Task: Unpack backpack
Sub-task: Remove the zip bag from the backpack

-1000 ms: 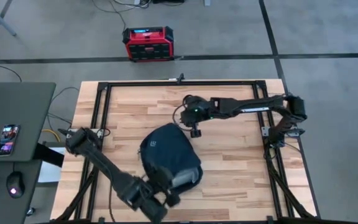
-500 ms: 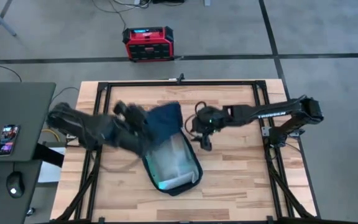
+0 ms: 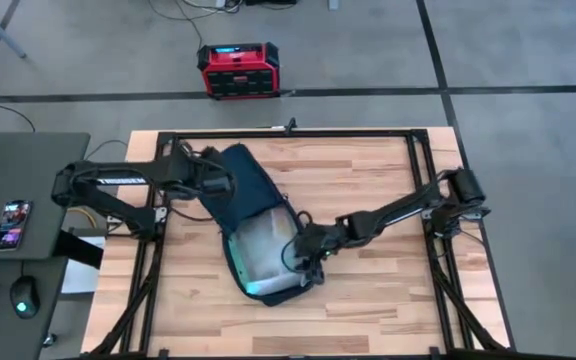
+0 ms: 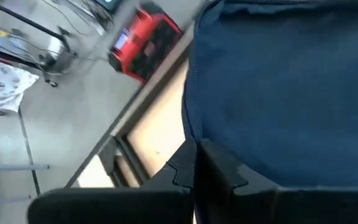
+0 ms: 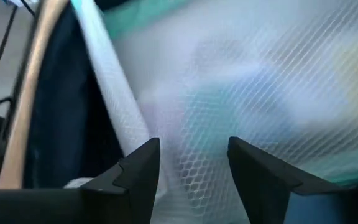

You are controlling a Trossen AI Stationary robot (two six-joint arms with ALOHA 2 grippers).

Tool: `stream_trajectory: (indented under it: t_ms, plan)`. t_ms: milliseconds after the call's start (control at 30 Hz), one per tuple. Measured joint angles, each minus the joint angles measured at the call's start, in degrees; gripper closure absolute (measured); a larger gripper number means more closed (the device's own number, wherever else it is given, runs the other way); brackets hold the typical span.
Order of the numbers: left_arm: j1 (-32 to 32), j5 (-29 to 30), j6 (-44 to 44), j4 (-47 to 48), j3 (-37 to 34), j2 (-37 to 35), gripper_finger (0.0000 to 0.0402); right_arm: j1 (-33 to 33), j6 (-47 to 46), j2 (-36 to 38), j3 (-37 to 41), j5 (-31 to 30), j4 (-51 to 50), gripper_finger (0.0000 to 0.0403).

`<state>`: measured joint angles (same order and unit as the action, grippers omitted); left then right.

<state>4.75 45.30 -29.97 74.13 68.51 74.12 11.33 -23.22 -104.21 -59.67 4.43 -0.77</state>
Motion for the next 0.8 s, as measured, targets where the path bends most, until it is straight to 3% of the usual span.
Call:
stream_trajectory:
  t_ms: [167, 367, 533, 800]
  plan:
    - [4.9, -10.9, 7.8, -5.3, -8.8, 0.1, 0.035, 0.0, -3.7, -1.7, -0.2, 0.0, 0.2, 0.0236]
    - [5.1, -21.5, 11.8, -4.3, -6.4, -2.7, 0.0292, 0.6, -0.2, 1.1, -2.2, -0.1, -0.8, 0.0241]
    - [2.3, -21.7, 9.8, -5.5, -1.4, -7.0, 0.0278, 0.7, 8.3, 2.4, -3.4, 0.0, -0.4, 0.0241]
    - [-3.6, -23.0, 2.6, -7.3, -1.2, -9.3, 0.0276, 0.5, 12.3, -1.1, -3.4, -1.4, -5.6, 0.0241]
